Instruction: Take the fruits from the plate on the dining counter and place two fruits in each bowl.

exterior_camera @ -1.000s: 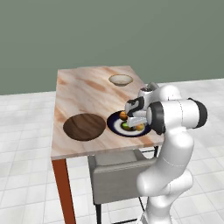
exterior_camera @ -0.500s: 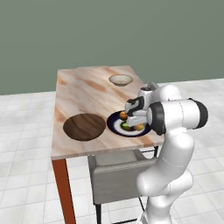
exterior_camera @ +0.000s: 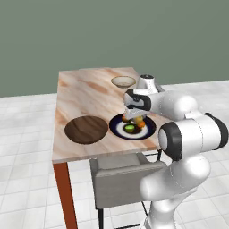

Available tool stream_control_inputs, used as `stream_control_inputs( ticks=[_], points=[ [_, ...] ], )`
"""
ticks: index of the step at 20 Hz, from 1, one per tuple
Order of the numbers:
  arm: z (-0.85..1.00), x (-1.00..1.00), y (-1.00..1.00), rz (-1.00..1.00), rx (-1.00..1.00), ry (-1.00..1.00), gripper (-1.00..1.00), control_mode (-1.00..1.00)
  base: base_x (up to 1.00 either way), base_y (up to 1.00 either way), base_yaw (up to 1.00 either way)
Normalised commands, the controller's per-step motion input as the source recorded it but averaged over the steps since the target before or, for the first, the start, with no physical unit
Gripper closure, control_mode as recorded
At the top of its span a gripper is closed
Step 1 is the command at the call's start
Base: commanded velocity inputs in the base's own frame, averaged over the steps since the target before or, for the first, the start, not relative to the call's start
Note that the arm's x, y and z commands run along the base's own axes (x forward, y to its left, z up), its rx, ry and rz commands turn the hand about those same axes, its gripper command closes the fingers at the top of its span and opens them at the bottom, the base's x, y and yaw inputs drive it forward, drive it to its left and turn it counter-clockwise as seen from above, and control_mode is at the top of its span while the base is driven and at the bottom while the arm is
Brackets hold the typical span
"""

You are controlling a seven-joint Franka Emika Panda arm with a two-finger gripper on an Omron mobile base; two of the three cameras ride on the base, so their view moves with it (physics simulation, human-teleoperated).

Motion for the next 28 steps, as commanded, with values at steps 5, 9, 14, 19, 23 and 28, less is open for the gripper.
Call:
stream_control_inputs(
  ticks=[5, 9, 14, 19, 23, 28],
  points=[
    [0.55, 0.01, 0.90, 0.07, 0.01, 0.00, 1.00, -1.00, 0.00, 0.00, 0.00],
    [0.33, 0.18, 1.00, 0.08, 0.00, 0.00, 1.00, -1.00, 0.00, 0.00, 0.00],
    [0.14, 0.38, 1.00, 0.09, 0.00, 0.00, 1.00, -1.00, 0.00, 0.00, 0.00],
    [-0.12, 0.36, 0.96, 0.05, 0.00, 0.00, 1.00, -1.00, 0.00, 0.00, 0.00],
    [-0.72, 0.26, 0.69, 0.00, -0.02, 0.06, 1.00, -1.00, 0.00, 0.00, 0.00],
    [-0.76, 0.19, 0.57, 0.00, 0.00, 0.05, 1.00, -1.00, 0.00, 0.00, 0.00]
  ],
)
